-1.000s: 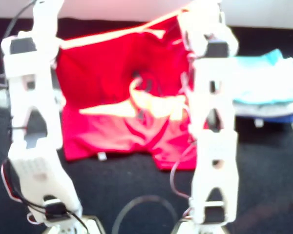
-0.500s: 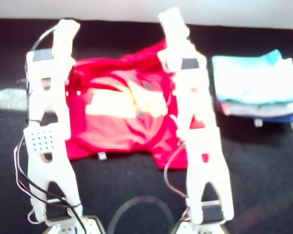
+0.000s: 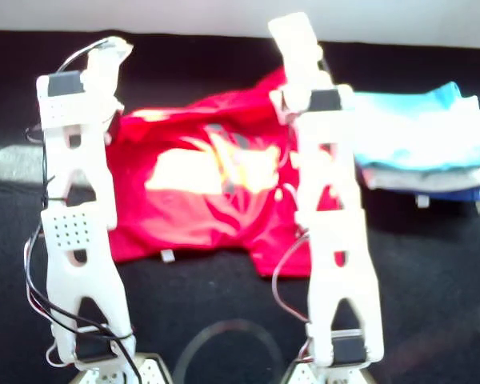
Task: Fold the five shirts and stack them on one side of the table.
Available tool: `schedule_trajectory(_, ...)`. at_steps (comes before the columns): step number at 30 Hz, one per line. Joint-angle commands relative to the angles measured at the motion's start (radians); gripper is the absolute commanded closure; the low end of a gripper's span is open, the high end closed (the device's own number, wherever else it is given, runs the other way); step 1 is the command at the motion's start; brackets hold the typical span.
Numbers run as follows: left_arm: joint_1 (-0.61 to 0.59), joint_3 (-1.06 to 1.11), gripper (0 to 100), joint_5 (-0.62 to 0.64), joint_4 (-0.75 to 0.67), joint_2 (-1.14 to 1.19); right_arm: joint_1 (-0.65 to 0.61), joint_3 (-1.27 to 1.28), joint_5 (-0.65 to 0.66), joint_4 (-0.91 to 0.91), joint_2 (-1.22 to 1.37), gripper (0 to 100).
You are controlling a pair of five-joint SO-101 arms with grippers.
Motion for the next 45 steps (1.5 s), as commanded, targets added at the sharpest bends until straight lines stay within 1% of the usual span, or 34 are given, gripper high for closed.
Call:
schedule_trajectory(1,0.005,-0.059,99,-0.078,0.118,-0.087,0.033,-0.122,-0.006,0.194,-0.137,99.2)
schedule_trajectory(3,-0.005,-0.044,99,-0.083,0.12,-0.09,0.035,-0.122,-0.006,0.289,-0.162,99.2)
schedule_trajectory(8,-0.016,0.074,99,-0.087,0.123,-0.174,0.058,-0.122,-0.008,0.295,-0.229,99.2)
schedule_trajectory(13,-0.008,0.326,99,-0.089,0.123,-0.389,0.058,-0.114,-0.008,0.297,-0.317,99.2)
schedule_trajectory(15,-0.004,0.444,99,-0.103,0.123,-0.47,0.058,-0.051,-0.008,0.297,-0.364,99.2)
schedule_trajectory(17,0.005,0.55,99,-0.15,0.121,-0.532,0.058,0.076,-0.008,0.297,-0.43,99.2)
schedule_trajectory(19,0.008,0.636,99,-0.172,0.121,-0.576,0.056,0.26,-0.015,0.297,-0.521,99.2)
schedule_trajectory(22,0.007,0.727,99,-0.173,0.121,-0.625,0.053,0.547,-0.094,0.294,-0.688,99.2)
schedule_trajectory(28,0.013,0.872,99,-0.175,0.121,-0.707,0.005,0.99,-0.103,0.275,-0.992,99.2)
schedule_trajectory(30,0.013,0.924,99,-0.189,0.121,-0.746,0.004,1.121,-0.101,0.237,-1.079,99.2)
schedule_trajectory(32,0.007,0.993,99,-0.229,0.121,-0.791,0.018,1.268,-0.1,0.185,-1.164,99.2)
schedule_trajectory(37,0.013,1.201,99,-0.273,0.114,-0.888,0.041,1.664,-0.083,0.053,-1.353,99.2)
schedule_trajectory(41,0.004,1.36,99,-0.273,-0.003,-0.935,0.042,1.934,-0.043,-0.036,-1.515,99.2)
schedule_trajectory(45,0.001,1.498,99,-0.275,-0.08,-0.96,0.045,2.157,-0.005,-0.107,-1.662,99.2)
